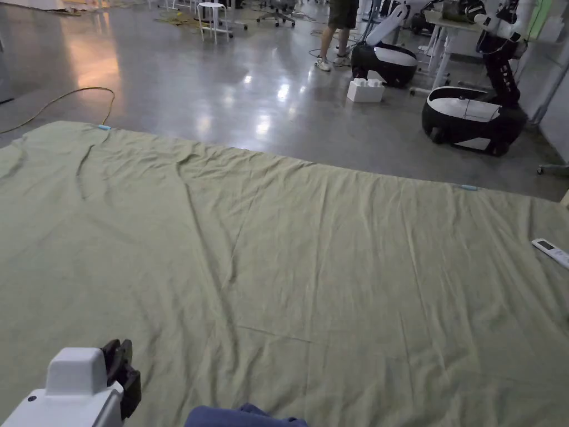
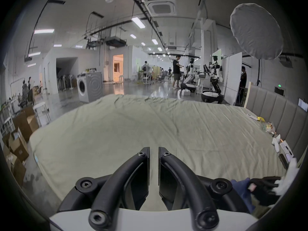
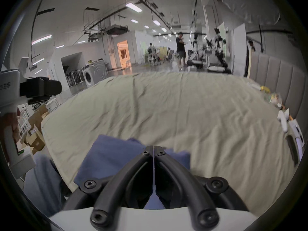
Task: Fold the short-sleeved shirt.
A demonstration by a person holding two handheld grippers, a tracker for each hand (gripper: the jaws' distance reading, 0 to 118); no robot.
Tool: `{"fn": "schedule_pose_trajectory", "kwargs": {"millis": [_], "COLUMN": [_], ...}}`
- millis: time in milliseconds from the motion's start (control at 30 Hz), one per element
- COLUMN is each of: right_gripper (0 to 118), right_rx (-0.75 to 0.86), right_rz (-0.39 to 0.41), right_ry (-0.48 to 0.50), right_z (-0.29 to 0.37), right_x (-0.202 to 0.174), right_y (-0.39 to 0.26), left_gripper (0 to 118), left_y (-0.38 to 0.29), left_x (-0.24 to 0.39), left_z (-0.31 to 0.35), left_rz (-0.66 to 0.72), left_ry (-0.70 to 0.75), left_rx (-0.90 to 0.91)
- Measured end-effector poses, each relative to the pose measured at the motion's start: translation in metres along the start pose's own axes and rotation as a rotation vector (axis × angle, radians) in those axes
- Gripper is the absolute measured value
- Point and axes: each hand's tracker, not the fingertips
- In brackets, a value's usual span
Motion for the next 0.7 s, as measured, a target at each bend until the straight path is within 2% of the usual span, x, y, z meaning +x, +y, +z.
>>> {"fn": "schedule_pose_trajectory", "kwargs": {"millis": [67,200,267,300,333,367,400,433,567,700], "right_gripper": [2,2,2,2,2,2,2,2,2,2], "right_rx": [-0.017,-0.038,-0.027,-0.019,-0.017,-0.019,-0.022,-0.022,-0.017,-0.015], "right_rz": [0.063,0.044,0.063,0.075,0.073,0.066,0.060,0.057,0.037,0.026], "right_ry": [-0.055,-0.074,-0.095,-0.108,-0.113,-0.120,-0.129,-0.135,-0.154,-0.162], "right_z": [-0.011,-0.025,-0.028,-0.030,-0.032,-0.032,-0.034,-0.035,-0.034,-0.035], "right_x": [-0.002,0.013,0.015,0.015,0.016,0.018,0.020,0.021,0.028,0.031], "right_y": [-0.013,-0.024,-0.023,-0.022,-0.023,-0.023,-0.024,-0.025,-0.028,-0.032], "left_gripper": [10,10,13,20,32,52,66,73,76,78], "left_y": [-0.012,-0.030,-0.036,-0.038,-0.040,-0.042,-0.043,-0.043,-0.048,-0.060], "left_x": [-0.002,-0.005,-0.007,-0.010,-0.012,-0.014,-0.016,-0.018,-0.024,-0.017], "left_z": [0.004,0.004,-0.001,-0.006,-0.010,-0.015,-0.020,-0.024,-0.043,-0.067], "left_rz": [0.022,0.059,0.105,0.128,0.165,0.209,0.243,0.266,0.336,0.317], "left_ry": [-0.036,-0.087,-0.132,-0.160,-0.186,-0.221,-0.263,-0.294,-0.478,-0.588], "left_rx": [-0.049,-0.133,-0.201,-0.238,-0.288,-0.324,-0.360,-0.392,-0.485,-0.596]}}
